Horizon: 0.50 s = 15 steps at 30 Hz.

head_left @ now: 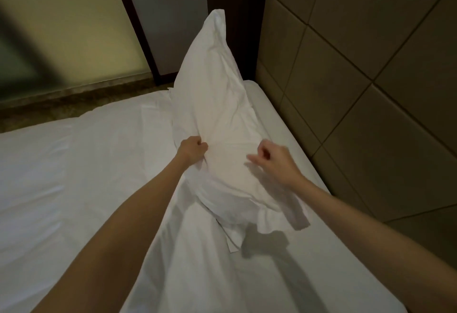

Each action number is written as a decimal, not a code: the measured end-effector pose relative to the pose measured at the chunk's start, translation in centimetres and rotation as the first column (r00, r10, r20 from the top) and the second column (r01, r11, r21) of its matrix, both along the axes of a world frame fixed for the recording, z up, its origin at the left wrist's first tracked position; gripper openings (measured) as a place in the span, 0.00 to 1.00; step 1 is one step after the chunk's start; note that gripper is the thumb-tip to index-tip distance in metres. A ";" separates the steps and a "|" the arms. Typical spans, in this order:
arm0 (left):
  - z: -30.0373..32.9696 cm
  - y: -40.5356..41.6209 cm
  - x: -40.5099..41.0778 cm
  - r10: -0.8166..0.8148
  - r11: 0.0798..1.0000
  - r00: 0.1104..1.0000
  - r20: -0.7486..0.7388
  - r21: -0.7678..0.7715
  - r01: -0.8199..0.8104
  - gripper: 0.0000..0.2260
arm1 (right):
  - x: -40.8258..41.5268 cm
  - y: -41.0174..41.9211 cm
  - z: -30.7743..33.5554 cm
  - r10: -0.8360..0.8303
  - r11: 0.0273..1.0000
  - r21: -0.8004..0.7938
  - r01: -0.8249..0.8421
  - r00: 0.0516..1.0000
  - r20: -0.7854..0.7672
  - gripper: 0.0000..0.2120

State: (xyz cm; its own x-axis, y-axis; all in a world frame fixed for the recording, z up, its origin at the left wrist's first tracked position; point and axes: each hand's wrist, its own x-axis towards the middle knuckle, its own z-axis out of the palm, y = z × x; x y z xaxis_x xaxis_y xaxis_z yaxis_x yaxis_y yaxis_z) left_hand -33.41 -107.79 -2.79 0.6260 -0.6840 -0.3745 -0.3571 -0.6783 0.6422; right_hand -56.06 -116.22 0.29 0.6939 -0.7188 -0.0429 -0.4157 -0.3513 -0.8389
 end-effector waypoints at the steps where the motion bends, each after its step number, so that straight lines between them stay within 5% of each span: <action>1: 0.0 0.5 0.1 0.005 1.000 1.000 -0.009 0.000 -0.005 0.16 | 1.3 -1.3 0.4 -0.095 0.995 -0.036 0.095 0.995 -0.002 0.14; 4: 0.0 1.6 0.3 0.028 0.999 0.998 -0.048 -0.029 -0.029 0.11 | 5.6 -4.5 0.8 -0.213 0.977 -0.033 0.211 0.943 -0.257 0.28; 6: -0.2 2.2 0.5 0.040 0.998 0.996 -0.080 -0.052 -0.044 0.13 | 8.1 -5.6 0.7 -0.134 0.974 0.112 0.198 0.898 -0.420 0.47; 9: -0.4 2.9 0.7 0.036 0.996 0.996 -0.085 -0.072 -0.042 0.16 | 11.2 -6.1 -0.7 -0.069 0.949 0.231 0.216 0.854 -0.515 0.57; 12: -0.8 3.6 0.8 0.058 0.995 0.992 -0.108 -0.080 -0.067 0.15 | 13.3 -5.3 -2.9 -0.176 0.930 0.168 0.327 0.798 -0.577 0.51; 15: -1.5 4.4 0.6 0.110 0.989 0.983 -0.150 -0.084 -0.123 0.12 | 14.1 -3.5 -5.6 -0.283 0.924 0.086 0.373 0.817 -0.503 0.23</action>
